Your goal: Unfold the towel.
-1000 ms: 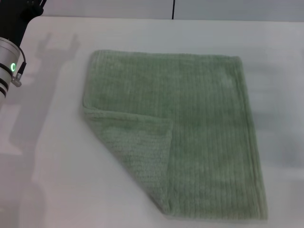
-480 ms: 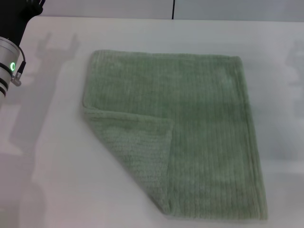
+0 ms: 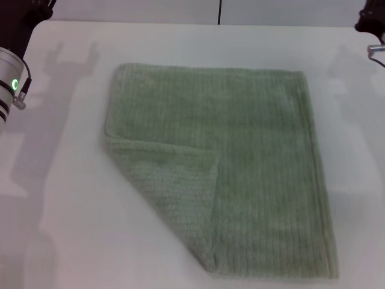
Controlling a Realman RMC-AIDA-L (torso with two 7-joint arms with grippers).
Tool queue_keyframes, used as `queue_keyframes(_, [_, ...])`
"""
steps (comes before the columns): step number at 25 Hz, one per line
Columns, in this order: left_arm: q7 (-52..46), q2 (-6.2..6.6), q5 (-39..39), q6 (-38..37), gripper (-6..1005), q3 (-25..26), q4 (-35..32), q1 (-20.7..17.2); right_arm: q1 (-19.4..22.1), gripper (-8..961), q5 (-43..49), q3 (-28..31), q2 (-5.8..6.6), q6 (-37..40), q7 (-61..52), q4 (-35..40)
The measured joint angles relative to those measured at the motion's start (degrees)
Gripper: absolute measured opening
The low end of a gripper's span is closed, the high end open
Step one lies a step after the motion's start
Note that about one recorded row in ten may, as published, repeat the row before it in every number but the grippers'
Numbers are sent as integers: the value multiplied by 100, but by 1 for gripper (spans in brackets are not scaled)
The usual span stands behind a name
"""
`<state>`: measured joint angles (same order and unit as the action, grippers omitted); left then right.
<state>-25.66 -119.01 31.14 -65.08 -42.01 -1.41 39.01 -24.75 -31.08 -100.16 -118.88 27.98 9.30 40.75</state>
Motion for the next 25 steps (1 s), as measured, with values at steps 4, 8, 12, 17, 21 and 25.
queue_keyframes(4, [0,1,0,5,812,0,0,-1,79,-2,29,389,4,-1915,249,1069])
queue_keyframes(8, [0,1,-4,5,812,0,0,1,91,-1,131,629,15,-3225,261,1756])
queue_keyframes(12, [0,4,-4,5,812,4,0,1,92,-1,196,804,20,-4613,262,2499])
queue_keyframes(17, [0,9,-6,5,812,8,-4,1,-76,-1,202,1040,35,-5963,264,3041])
queue_keyframes(21, [0,10,-12,-36,812,9,-16,9,-436,-1,209,1256,84,-7090,281,3047])
queue_keyframes(25, [0,10,-12,-41,812,9,-44,10,-688,-1,217,1308,128,-7549,319,2902])
